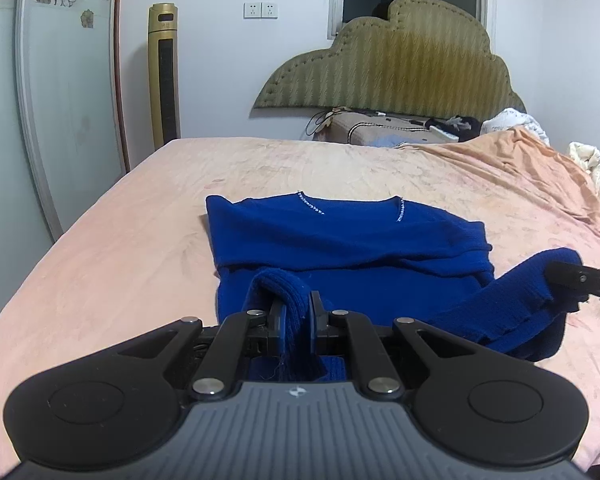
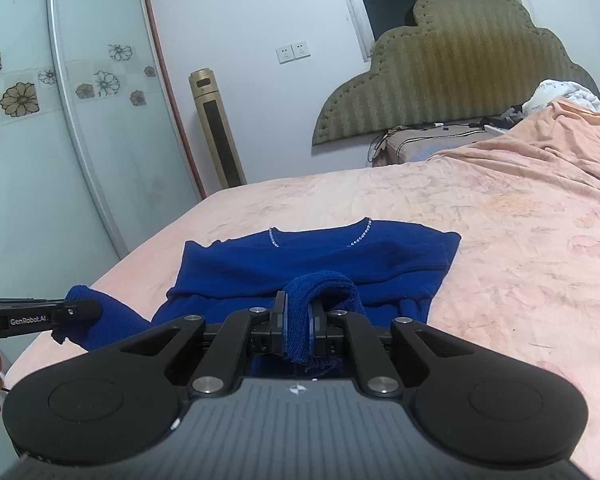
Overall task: Fold small clothes
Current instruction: 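Lift the hem with both grippers and fold it toward the collar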
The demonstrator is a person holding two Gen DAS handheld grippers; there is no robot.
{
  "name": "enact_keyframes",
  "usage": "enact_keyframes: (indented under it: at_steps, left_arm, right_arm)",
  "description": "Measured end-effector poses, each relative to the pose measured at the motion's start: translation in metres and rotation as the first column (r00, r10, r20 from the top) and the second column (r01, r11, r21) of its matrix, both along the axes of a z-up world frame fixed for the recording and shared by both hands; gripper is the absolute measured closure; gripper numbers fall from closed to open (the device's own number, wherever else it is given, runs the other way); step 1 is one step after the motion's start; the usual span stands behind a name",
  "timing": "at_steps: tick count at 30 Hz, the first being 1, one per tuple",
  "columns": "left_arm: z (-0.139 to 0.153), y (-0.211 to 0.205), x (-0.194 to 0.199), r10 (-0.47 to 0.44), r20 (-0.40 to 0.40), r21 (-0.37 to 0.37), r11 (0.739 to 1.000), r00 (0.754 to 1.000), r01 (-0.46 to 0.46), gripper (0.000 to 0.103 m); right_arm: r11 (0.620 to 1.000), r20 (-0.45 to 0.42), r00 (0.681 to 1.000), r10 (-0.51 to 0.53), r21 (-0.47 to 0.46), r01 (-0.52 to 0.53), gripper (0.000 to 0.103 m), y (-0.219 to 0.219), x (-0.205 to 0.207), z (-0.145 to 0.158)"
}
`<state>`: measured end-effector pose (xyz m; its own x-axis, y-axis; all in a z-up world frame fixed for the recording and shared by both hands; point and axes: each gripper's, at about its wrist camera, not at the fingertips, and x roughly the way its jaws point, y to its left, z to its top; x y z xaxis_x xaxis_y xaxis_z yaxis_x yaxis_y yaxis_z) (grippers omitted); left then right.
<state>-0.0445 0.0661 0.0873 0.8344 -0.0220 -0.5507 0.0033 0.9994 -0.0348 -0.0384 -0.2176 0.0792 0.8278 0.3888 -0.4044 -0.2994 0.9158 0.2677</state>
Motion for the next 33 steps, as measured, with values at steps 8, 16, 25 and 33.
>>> enact_keyframes:
  at_steps: [8, 16, 25, 33]
  left_arm:
    - [0.001, -0.01, 0.005, 0.011, 0.026, 0.045, 0.999, 1.0, -0.013, 0.093]
    - [-0.002, -0.017, 0.017, 0.027, 0.041, 0.068, 0.997, 0.999, -0.03, 0.093]
    - [-0.011, -0.012, 0.038, 0.082, 0.056, 0.043, 0.995, 0.995, -0.085, 0.093]
    - [-0.003, -0.015, 0.068, 0.085, 0.07, 0.066, 0.994, 0.994, -0.09, 0.093]
  right_arm:
    - [1.0, 0.017, 1.0, -0.017, 0.015, 0.017, 0.091, -0.004, 0.001, 0.002]
    - [0.998, 0.016, 0.999, -0.045, 0.034, 0.044, 0.091, -0.01, 0.008, -0.006]
    - [0.998, 0.024, 0.998, -0.062, 0.015, 0.061, 0.091, -0.004, 0.028, -0.012]
    - [0.996, 0.042, 0.996, -0.079, 0.032, 0.077, 0.091, -0.005, 0.06, -0.008]
